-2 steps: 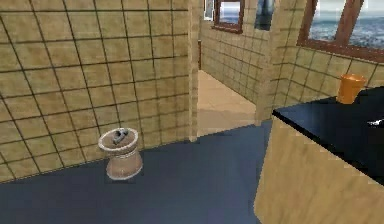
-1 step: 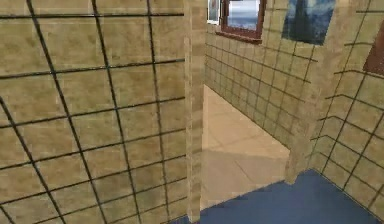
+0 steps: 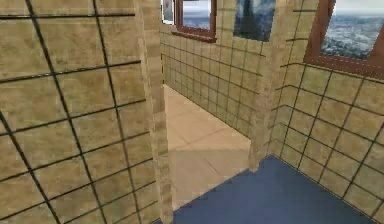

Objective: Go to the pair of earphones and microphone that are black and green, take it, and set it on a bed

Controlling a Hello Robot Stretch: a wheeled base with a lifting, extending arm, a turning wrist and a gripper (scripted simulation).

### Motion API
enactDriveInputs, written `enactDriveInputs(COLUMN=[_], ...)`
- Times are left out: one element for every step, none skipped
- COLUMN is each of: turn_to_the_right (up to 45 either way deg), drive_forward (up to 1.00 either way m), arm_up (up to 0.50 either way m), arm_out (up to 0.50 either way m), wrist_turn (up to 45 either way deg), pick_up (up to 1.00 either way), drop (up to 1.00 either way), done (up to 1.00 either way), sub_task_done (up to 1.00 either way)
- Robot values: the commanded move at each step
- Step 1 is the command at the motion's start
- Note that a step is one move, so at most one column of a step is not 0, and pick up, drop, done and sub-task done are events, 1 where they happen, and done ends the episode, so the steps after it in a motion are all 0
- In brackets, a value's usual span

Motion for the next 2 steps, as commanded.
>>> enactDriveInputs(turn_to_the_right=[0.0,9.0], drive_forward=[0.1,0.0], arm_up=[0.0,0.0], arm_out=[0.0,0.0], wrist_turn=[0.0,0.0], pick_up=[0.0,0.0], drop=[0.0,0.0], done=[0.0,0.0], sub_task_done=[0.0,0.0])
